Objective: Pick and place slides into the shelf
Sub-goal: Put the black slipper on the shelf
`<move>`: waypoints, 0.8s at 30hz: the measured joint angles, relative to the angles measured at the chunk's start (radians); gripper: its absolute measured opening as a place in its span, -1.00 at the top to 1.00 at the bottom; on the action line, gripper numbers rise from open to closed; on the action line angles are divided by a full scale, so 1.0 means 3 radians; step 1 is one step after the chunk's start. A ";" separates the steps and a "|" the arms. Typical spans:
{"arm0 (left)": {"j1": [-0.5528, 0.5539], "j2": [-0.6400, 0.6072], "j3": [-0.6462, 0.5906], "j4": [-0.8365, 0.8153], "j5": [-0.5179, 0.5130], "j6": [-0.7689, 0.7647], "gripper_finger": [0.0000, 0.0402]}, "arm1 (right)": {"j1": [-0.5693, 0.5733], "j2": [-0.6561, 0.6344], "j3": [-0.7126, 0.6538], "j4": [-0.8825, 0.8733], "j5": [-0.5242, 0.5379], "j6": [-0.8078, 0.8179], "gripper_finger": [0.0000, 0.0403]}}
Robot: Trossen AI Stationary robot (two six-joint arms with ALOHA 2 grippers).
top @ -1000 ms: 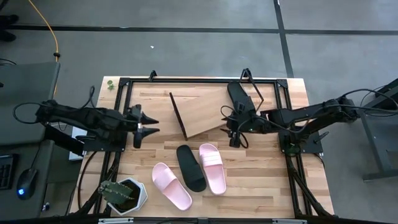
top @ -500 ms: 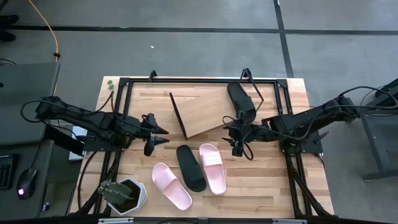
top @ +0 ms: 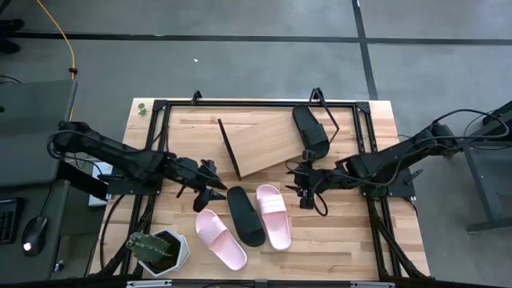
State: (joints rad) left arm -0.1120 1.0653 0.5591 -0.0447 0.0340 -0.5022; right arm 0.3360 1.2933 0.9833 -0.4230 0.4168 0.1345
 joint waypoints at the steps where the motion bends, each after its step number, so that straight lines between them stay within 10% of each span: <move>1: 0.0001 0.0043 0.0000 0.0002 0.0000 -0.0012 0.12 | 0.0006 0.0017 0.0000 0.0016 0.0001 0.0000 0.06; 24: -0.0043 0.1144 0.0000 0.0896 0.0437 -0.0283 0.12 | 0.0167 0.0166 -0.0003 0.0087 -0.0171 0.0142 0.06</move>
State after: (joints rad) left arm -0.1249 1.4085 0.5591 0.2241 0.1650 -0.5872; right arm 0.3860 1.3430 0.9825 -0.3968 0.3656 0.1772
